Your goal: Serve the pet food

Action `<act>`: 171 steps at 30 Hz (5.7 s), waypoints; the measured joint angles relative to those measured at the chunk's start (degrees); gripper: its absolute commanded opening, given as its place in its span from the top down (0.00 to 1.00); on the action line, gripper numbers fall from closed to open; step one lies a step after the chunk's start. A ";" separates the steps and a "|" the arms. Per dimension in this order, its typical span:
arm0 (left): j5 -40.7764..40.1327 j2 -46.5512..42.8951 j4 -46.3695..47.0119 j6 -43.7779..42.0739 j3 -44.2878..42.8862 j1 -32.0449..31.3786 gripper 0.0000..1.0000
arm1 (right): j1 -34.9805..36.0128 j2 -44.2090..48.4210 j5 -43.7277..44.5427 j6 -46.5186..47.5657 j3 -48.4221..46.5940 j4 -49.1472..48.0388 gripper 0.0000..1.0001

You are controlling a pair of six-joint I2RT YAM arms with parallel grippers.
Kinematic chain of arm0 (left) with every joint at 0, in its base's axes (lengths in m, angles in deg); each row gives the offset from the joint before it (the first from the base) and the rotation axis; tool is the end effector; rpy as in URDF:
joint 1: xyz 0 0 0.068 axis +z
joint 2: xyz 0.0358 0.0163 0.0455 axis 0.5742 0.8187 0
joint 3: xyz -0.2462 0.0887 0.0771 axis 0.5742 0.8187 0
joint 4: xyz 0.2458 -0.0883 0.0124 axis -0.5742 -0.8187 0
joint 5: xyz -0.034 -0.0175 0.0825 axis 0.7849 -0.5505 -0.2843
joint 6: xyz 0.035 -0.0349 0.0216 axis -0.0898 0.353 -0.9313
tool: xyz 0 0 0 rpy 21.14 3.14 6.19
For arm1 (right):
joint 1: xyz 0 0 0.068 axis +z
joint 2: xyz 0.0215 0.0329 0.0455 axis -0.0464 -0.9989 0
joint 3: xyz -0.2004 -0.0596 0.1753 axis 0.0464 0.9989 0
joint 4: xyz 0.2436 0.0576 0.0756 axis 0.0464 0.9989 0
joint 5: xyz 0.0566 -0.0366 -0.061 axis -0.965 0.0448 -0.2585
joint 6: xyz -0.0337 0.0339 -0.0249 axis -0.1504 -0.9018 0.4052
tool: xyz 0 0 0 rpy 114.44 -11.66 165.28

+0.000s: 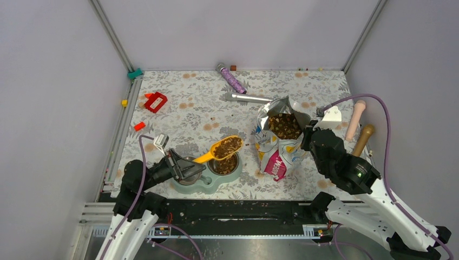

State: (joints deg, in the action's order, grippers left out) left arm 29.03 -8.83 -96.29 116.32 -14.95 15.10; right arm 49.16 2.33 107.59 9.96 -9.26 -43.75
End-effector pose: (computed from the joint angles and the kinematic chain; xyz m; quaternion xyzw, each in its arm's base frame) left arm 0.0710 -0.0513 0.2655 -0.0631 0.6998 -0.6590 0.2682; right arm 0.1073 0.0781 0.3693 0.0227 0.7898 0.0431 0.6114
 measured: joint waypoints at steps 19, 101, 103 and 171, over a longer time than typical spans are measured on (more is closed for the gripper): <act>-9.09 -3.89 -28.28 -10.95 -10.91 0.00 1.00 | 0.00 -0.44 0.00 0.20 0.00 -0.33 1.00; -20.68 39.17 -41.79 -30.77 -24.65 -6.29 1.00 | 0.00 -2.45 0.17 1.44 -0.02 -1.84 1.00; -21.79 41.07 -41.83 -30.82 -25.73 -7.91 1.00 | 0.00 -2.34 0.15 1.44 -0.02 -1.81 1.00; -30.05 49.53 -53.18 -37.24 -41.55 -17.86 1.00 | 0.00 -0.96 0.07 1.49 -0.02 -0.98 1.00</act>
State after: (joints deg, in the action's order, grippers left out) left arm -1.03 40.70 -149.46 79.08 -56.50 -2.76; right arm 49.16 1.37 107.65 11.44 -9.28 -44.73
